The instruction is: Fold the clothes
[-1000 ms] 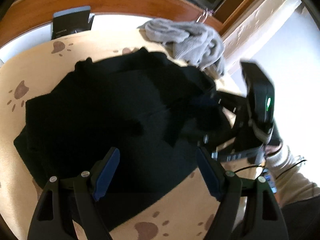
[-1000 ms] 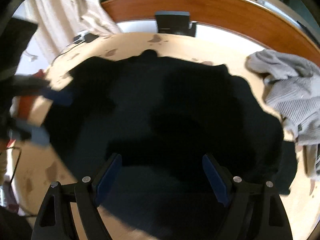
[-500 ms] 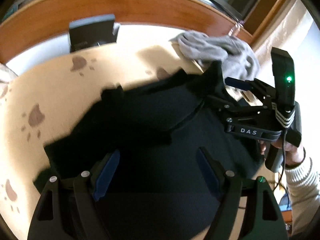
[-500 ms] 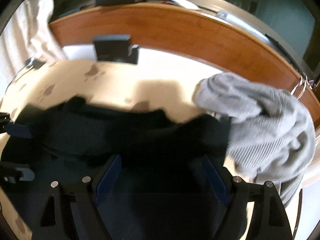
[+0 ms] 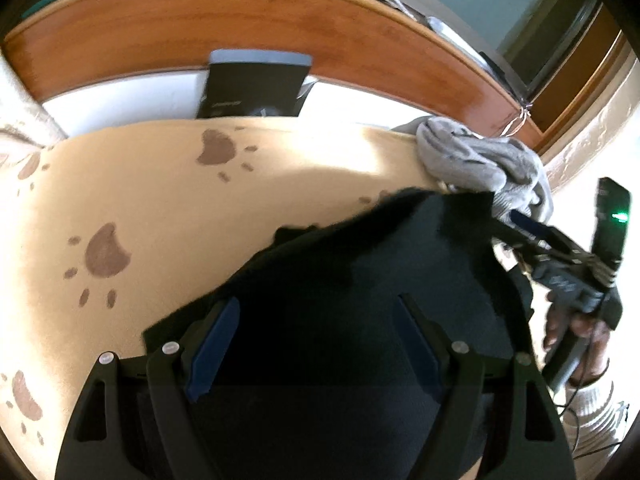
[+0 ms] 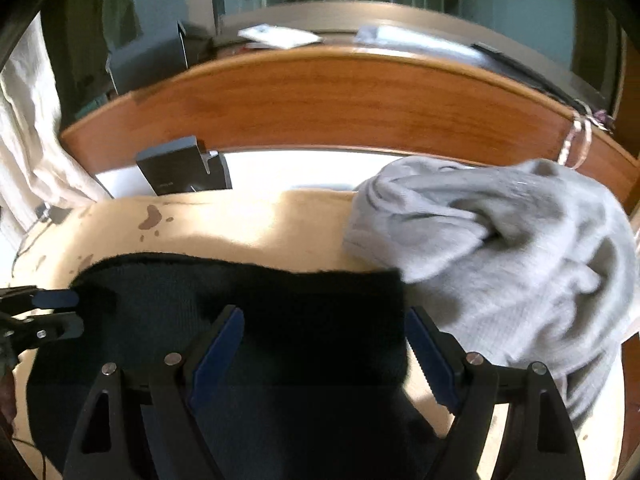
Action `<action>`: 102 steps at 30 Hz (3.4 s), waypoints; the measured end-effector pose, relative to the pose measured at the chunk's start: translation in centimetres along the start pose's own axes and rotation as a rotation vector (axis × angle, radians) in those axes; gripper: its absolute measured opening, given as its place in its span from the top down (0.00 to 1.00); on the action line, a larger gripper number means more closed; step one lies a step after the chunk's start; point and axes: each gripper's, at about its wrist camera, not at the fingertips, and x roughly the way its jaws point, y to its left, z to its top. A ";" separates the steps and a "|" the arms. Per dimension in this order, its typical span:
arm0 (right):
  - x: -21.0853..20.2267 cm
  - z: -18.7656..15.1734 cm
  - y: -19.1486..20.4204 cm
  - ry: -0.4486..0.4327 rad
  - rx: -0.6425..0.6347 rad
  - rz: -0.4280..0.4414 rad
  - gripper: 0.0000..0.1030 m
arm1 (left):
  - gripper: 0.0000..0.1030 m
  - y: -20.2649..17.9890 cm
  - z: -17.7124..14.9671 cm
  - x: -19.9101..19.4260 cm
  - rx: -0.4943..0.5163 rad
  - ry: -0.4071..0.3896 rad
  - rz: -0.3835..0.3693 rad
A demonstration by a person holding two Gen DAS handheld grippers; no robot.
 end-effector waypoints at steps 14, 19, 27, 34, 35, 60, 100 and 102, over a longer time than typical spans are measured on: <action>-4.2 -4.4 2.5 -0.042 -0.127 0.049 0.18 | 0.20 1.5 0.2 -2.7 -0.053 -0.083 0.016; -2.0 -6.1 4.5 0.026 -0.203 0.070 0.18 | 0.20 0.1 -2.5 -2.2 0.016 -0.053 0.045; 1.2 -7.7 1.0 0.125 -0.106 0.129 0.11 | 0.20 -0.2 -5.9 -0.7 0.121 -0.046 0.142; 0.4 -5.0 0.6 0.068 -0.051 0.188 0.11 | 0.20 -0.6 -5.0 -2.5 0.103 -0.054 0.159; 0.3 -4.5 0.6 0.059 -0.039 0.196 0.11 | 0.20 -1.2 -4.6 -2.8 0.114 -0.067 0.149; 6.5 -1.9 -0.1 0.135 -0.014 0.094 0.04 | 0.18 -2.0 -4.2 2.3 0.164 -0.121 0.149; -5.2 -15.4 1.2 0.055 -0.210 0.100 0.00 | 0.05 -8.4 -13.3 -0.9 0.220 -0.156 0.191; -5.2 -15.4 1.1 0.056 -0.215 0.095 0.00 | 0.04 -8.7 -13.3 -0.9 0.232 -0.148 0.204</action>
